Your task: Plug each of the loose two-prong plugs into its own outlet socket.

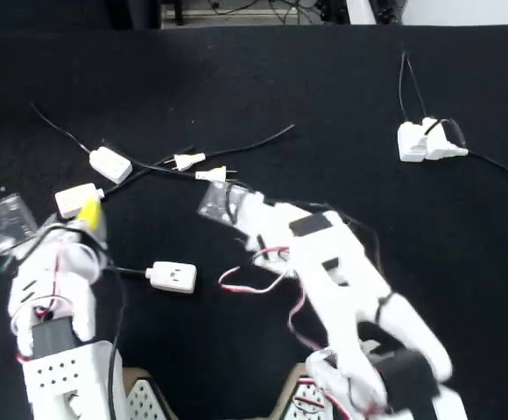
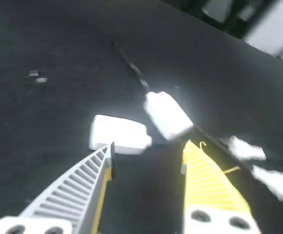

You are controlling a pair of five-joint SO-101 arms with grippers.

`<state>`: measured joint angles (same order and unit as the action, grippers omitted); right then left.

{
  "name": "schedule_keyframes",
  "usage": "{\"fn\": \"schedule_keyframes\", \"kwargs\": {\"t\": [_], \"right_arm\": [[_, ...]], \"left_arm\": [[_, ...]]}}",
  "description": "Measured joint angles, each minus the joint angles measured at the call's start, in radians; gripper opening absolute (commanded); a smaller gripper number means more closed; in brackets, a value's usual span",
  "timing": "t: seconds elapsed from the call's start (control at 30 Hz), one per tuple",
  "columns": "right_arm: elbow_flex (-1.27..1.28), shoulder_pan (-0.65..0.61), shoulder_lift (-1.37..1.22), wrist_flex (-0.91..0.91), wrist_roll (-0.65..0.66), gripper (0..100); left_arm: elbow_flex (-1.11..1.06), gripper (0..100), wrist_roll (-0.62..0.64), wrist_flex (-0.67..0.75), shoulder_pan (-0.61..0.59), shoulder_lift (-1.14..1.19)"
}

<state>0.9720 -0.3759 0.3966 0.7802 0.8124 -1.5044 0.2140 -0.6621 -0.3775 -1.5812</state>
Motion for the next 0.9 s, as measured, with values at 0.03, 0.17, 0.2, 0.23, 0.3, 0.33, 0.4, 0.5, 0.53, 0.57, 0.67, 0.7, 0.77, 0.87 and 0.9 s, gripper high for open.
{"fn": "schedule_keyframes", "kwargs": {"t": [0.03,0.17,0.2,0.23,0.3,0.33,0.4,0.5,0.53,0.57,0.67,0.7,0.77,0.87,0.9], "right_arm": [[0.000,-0.035,0.046,0.000,-0.029,1.0],[0.000,-0.224,0.163,-0.048,-0.098,1.0],[0.000,-0.261,0.164,-0.074,-0.103,1.0],[0.000,-0.287,0.164,-0.098,-0.106,1.0],[0.000,-0.311,0.160,-0.133,-0.121,1.0],[0.000,-0.316,0.150,-0.141,-0.137,1.0],[0.000,-0.315,0.130,-0.150,-0.190,1.1],[0.000,-0.315,0.127,-0.161,-0.250,1.1],[0.000,-0.315,0.127,-0.169,-0.259,1.1],[0.000,-0.316,0.127,-0.173,-0.265,1.1],[0.000,-0.318,0.127,-0.173,-0.269,1.1],[0.000,-0.318,0.127,-0.173,-0.269,1.1],[0.000,-0.318,0.127,-0.173,-0.269,1.1],[0.000,-0.318,0.127,-0.180,-0.278,1.1],[0.002,-0.318,0.127,-0.180,-0.278,1.1]], "left_arm": [[0.000,23,-0.029,0.000,0.034,0.000],[0.000,23,-0.118,0.000,0.189,0.000],[0.000,23,-0.121,0.000,0.230,0.000],[0.000,23,-0.124,0.000,0.267,0.000],[0.000,23,-0.127,0.000,0.333,0.000],[0.000,23,-0.129,0.000,0.356,0.000],[0.000,23,-0.129,0.000,0.391,0.000],[0.000,23,-0.129,0.000,0.416,0.000],[0.000,23,-0.133,0.000,0.422,0.000],[0.000,23,-0.133,0.000,0.422,0.000],[0.000,23,-0.137,0.000,0.420,0.000],[0.000,23,-0.137,0.000,0.419,0.000],[0.000,23,-0.137,0.000,0.416,0.000],[0.000,23,-0.137,0.000,0.394,0.000],[0.000,23,-0.137,0.000,0.394,0.000]]}}
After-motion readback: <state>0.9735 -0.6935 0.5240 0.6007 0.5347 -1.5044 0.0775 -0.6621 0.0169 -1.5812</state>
